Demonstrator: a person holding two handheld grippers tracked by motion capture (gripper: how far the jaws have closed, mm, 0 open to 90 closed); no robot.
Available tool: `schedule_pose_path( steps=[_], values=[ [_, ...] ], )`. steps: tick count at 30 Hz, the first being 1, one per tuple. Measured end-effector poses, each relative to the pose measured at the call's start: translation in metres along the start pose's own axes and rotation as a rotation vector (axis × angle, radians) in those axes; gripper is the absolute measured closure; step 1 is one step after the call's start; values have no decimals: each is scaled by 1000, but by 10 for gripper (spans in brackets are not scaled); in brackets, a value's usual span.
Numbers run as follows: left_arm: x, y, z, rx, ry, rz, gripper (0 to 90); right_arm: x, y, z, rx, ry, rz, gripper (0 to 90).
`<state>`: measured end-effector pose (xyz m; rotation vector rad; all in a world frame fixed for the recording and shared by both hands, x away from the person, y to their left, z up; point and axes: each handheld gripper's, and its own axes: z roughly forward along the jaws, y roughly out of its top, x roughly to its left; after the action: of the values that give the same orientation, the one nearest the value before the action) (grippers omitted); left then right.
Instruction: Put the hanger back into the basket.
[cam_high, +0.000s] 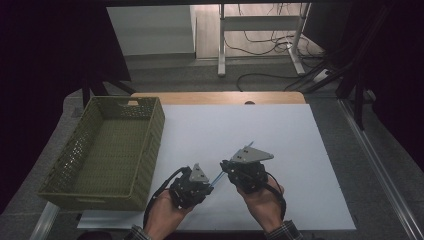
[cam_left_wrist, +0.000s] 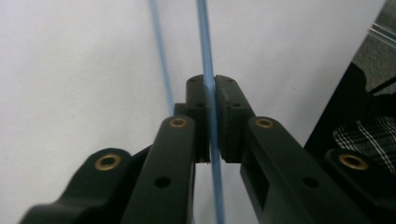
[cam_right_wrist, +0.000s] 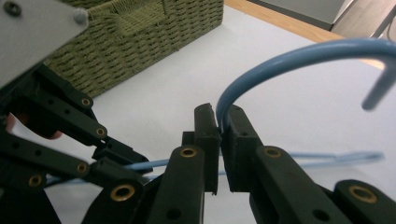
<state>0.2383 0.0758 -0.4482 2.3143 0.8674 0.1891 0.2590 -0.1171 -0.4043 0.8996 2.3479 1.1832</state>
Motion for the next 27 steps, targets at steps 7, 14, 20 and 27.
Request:
schedule_pose_path(
  steps=[7, 14, 20, 27],
  values=[
    [14, -3, -5, -65, -131, -91, 871, -1, 1, -3, -35, -1, -7, 825],
    [30, -8, -12, -116, -239, -161, 871, -8, -7, -9, -113, 4, 8, 609],
    [28, -9, -11, -138, -318, -171, 870, -9, -15, 0, -183, 59, 17, 764],
    [24, -6, -10, -128, -270, -93, 792, -5, -14, -3, -197, 34, 42, 853]
  ],
)
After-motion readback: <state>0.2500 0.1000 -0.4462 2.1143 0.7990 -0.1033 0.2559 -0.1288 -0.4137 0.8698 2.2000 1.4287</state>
